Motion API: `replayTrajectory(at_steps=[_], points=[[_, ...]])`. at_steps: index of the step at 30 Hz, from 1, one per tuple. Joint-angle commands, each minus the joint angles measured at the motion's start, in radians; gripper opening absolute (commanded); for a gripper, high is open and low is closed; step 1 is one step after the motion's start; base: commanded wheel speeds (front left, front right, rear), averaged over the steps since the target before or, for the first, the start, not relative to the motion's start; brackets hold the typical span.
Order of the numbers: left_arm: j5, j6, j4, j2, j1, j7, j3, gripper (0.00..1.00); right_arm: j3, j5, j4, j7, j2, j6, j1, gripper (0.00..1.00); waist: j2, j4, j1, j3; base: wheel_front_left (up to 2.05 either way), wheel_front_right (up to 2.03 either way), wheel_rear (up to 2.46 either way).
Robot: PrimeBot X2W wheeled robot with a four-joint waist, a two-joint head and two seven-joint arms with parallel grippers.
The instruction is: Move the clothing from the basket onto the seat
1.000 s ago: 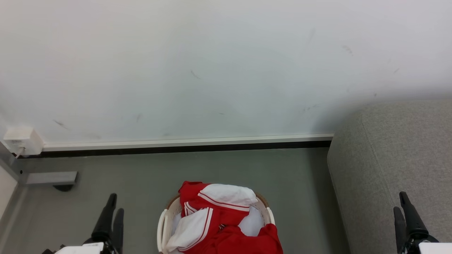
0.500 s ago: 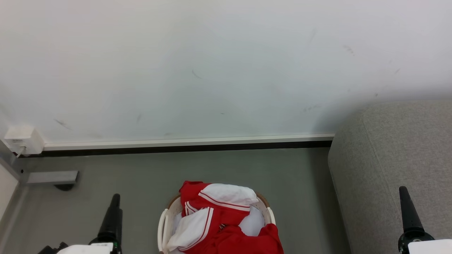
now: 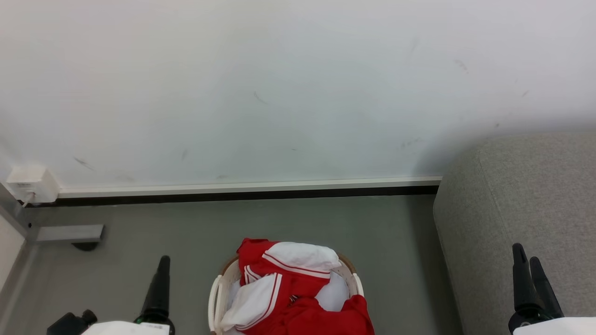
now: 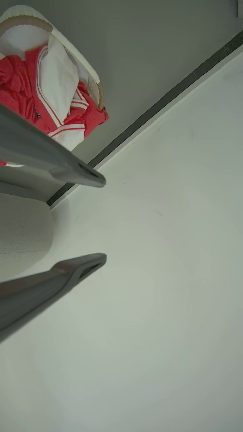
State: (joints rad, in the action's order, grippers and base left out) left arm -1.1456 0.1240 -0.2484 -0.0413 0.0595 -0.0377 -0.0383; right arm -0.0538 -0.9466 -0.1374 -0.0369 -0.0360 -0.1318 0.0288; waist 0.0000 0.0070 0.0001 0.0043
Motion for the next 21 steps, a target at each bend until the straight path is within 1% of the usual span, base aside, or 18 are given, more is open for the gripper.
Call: replayTrajectory(at_steps=[1,12,21], points=[[0.057,0.005,0.019,-0.008,0.004,-0.015,0.003,1.0,0.003,0.062,0.019,-0.014,-0.011,0.001,-0.002,1.0,0.0,0.0,0.0,0.0,0.0,0.0,0.0],[0.271,0.002,0.046,-0.009,-0.013,-0.051,0.009,1.0,0.01,0.277,0.001,-0.051,-0.013,0.001,-0.022,1.0,0.0,-0.004,0.0,-0.002,0.0,0.0,0.0],[0.436,-0.006,0.058,-0.009,-0.028,-0.079,0.021,1.0,0.01,0.425,-0.02,-0.08,-0.014,0.001,-0.028,1.0,0.0,-0.008,0.0,-0.004,0.0,0.0,0.0]])
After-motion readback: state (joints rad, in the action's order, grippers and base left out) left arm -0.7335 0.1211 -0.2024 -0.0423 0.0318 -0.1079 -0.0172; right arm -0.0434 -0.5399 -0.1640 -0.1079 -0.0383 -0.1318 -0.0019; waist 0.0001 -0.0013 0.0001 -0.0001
